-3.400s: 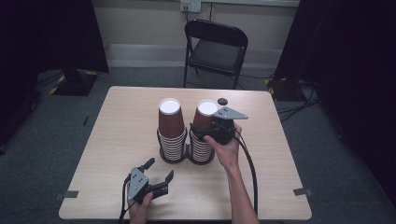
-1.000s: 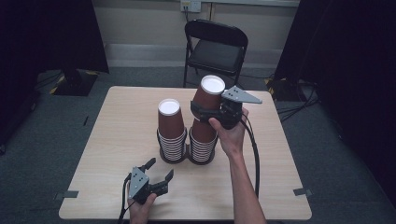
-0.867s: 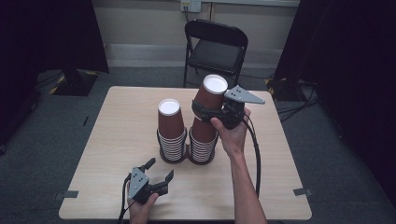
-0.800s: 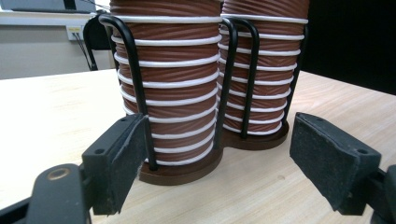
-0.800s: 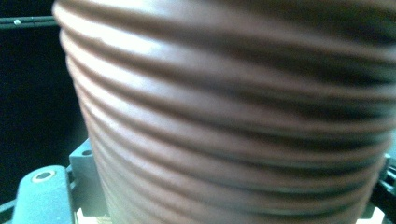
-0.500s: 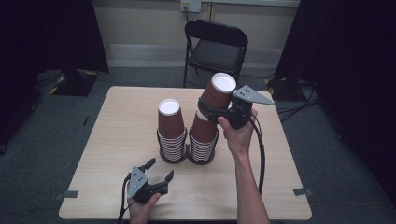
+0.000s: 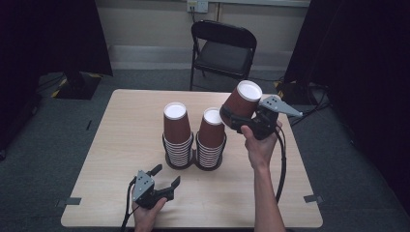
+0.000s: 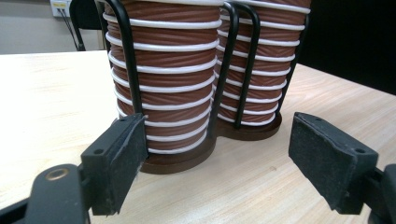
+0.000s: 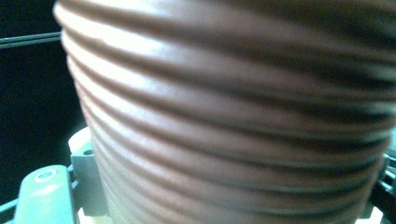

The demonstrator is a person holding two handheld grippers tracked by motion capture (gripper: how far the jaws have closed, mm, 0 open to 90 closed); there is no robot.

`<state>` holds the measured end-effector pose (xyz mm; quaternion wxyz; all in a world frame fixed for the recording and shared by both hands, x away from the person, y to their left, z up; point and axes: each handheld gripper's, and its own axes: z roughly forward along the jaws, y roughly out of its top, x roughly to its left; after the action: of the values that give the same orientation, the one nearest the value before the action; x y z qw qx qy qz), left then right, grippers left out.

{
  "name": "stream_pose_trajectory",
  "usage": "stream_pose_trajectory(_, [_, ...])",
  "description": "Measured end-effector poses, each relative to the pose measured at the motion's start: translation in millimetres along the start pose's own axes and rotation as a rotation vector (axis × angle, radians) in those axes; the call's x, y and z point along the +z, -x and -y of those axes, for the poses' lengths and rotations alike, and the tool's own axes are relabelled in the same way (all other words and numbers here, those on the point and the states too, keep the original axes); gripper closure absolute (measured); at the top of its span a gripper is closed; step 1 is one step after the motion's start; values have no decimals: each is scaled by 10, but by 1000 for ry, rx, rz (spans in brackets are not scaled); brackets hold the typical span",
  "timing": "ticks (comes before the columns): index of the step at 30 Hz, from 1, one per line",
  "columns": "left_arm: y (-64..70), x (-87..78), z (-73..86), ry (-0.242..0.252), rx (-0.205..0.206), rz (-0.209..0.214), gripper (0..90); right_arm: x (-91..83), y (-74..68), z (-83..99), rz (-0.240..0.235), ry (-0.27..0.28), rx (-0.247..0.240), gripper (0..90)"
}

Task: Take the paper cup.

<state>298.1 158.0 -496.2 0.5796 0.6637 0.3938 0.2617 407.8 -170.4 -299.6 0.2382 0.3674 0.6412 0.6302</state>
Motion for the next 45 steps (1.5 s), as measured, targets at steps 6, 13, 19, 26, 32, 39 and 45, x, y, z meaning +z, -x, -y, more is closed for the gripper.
stream_pose_trajectory(6, [-16,-12,-17,12,-18,31,161,-134,60,69,44,-10,32,145])
stream_pose_trajectory(13, [-37,-13,-52,38,-40,71,174,-280,54,200,51,-10,78,146])
stream_pose_trajectory(19, [-39,6,-73,44,-25,96,175,-391,46,424,68,-33,128,147])
stream_pose_trajectory(26, [-24,17,-87,44,-20,144,241,-511,-1,711,48,-62,189,146])
stream_pose_trajectory(32, [0,23,-92,48,-13,165,342,-567,-90,884,15,-72,218,146])
stream_pose_trajectory(39, [28,58,-88,49,-6,189,258,-523,-212,1123,-22,-94,232,146])
stream_pose_trajectory(45, [51,88,-100,77,7,225,265,-486,-300,1276,-71,-83,283,146])
